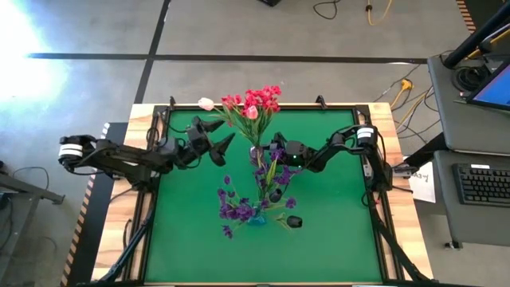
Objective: Sort flowers into vase by color
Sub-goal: Put the pink tulip into the purple vase
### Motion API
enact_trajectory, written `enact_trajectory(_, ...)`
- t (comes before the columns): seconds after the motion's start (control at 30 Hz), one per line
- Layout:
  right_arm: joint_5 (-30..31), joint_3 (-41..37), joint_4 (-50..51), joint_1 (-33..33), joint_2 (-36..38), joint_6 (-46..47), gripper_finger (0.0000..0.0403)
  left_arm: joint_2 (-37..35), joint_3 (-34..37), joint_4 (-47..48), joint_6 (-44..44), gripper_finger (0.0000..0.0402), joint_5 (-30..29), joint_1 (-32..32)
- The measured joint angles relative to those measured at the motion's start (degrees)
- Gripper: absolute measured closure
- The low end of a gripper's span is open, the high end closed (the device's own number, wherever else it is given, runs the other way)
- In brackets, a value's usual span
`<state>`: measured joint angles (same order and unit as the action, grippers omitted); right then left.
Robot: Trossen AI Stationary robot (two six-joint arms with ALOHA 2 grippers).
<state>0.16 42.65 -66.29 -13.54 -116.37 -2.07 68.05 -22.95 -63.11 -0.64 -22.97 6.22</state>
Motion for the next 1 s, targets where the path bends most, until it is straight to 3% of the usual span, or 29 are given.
enact_trajectory(0.2, 0.0, 0.0, 0.0, 0.0, 0.0, 0.1, 0.0117, 0.5, -2.8, 2.8, -0.7, 0.0102, -6.2, 0.0)
enact_trajectory(1.0, -0.1, 0.0, 0.0, 0.0, 0.0, 0.6, 0.0115, 0.5, -3.5, 7.5, -1.8, 0.0102, -6.5, -0.3)
